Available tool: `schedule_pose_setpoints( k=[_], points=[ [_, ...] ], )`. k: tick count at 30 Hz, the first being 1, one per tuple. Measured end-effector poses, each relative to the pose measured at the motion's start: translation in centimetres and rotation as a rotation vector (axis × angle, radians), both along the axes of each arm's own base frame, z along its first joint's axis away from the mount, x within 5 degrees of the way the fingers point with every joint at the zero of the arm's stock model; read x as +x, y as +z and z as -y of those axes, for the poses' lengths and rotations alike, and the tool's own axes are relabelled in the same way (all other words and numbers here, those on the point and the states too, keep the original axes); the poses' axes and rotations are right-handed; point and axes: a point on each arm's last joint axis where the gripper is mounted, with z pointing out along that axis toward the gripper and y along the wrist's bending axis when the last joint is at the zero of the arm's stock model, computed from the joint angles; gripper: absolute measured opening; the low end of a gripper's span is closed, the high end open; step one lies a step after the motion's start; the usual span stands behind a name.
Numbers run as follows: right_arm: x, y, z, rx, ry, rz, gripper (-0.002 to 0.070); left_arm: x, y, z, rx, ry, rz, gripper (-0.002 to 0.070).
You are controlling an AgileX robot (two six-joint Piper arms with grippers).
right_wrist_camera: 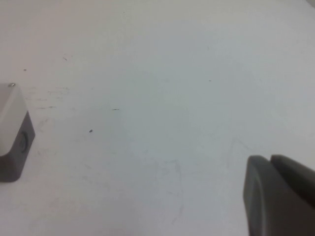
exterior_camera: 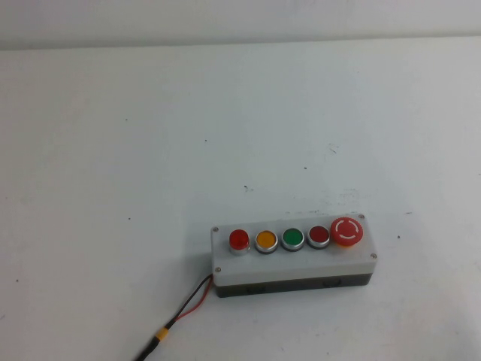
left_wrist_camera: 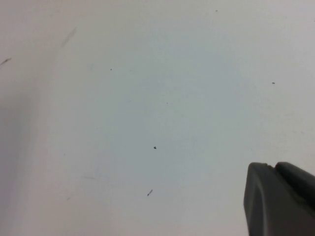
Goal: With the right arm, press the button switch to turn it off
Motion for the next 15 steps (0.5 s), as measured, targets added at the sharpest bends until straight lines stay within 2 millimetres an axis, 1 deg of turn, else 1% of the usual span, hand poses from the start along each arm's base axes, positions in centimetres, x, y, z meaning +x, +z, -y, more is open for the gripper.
schedule_pose_setpoints(
  k=[3,8,15],
  points=[
    [-0.01,-0.01,-0.06,0.0,0.01,-0.002,-0.0016,0.0,0.0,0.0,0.0,0.0,0.0,-0.0002],
    [-0.06,-0.04,-0.49,-0.007,0.095,-0.004,-0.0016,0.0,0.0,0.0,0.0,0.0,0.0,-0.0002],
    [-0.07,-0.04,-0.54,-0.009,0.105,-0.003,-0.0016,0.0,0.0,0.0,0.0,0.0,0.0,-0.0002]
  ],
)
